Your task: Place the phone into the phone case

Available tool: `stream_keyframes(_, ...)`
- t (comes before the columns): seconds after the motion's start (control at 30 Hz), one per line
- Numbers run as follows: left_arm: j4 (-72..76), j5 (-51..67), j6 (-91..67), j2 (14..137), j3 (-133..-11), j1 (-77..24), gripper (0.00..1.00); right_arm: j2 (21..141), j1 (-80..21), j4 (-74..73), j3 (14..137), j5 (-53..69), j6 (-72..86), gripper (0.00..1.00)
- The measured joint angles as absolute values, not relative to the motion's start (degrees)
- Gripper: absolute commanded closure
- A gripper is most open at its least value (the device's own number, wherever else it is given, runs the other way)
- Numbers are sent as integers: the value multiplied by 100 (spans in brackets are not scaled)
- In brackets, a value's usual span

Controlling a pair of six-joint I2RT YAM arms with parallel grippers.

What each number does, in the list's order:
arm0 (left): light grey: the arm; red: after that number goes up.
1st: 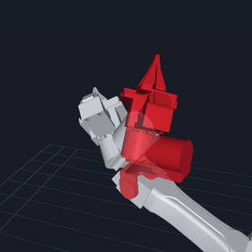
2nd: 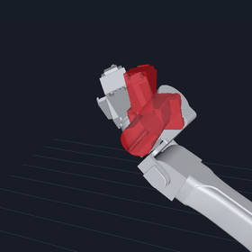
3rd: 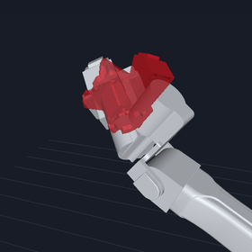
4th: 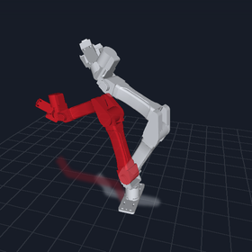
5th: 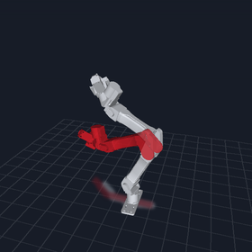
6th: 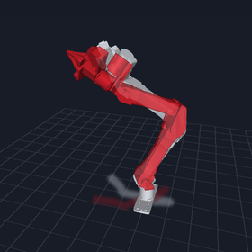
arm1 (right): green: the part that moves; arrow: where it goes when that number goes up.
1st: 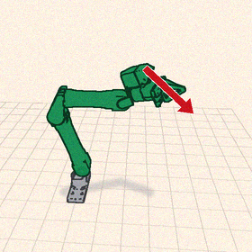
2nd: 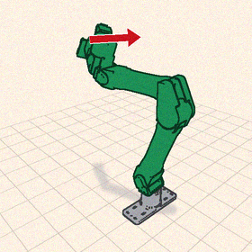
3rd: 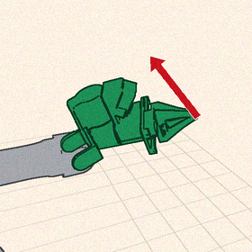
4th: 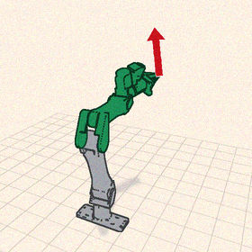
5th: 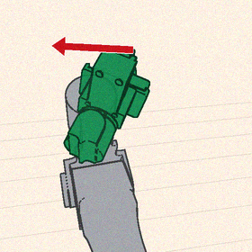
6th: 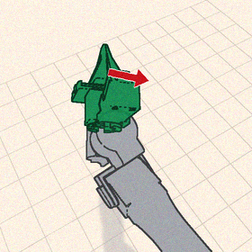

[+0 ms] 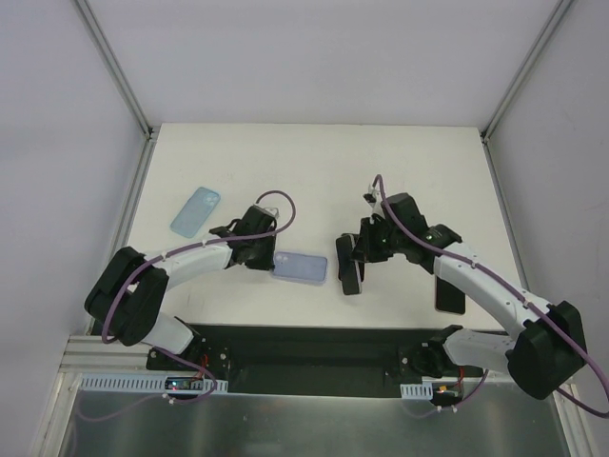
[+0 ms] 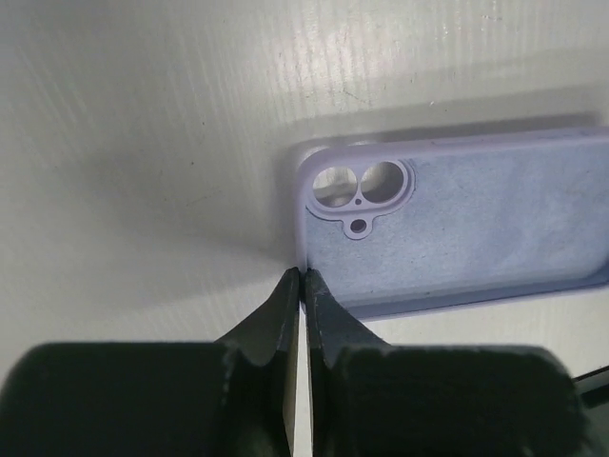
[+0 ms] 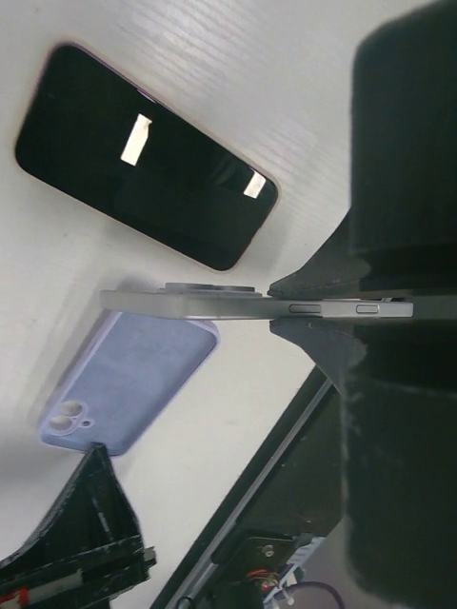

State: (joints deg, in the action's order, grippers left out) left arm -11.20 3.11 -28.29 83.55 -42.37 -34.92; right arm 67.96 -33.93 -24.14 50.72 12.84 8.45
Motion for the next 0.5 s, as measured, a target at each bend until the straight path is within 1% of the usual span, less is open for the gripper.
stream_keyframes(0.23,-1138,764,-928,8335,-4438,-3546,100,6549,-3393,-2235,4414,1634,851,99)
stream_keyframes(0.4,-1216,1070,580,8202,-4593,-3885,100,6276,-3393,-2235,4272,1678,856,99)
stream_keyframes(0.5,-1356,1275,1232,8232,-4772,-3970,100,6187,-3393,-2215,4272,1702,873,99)
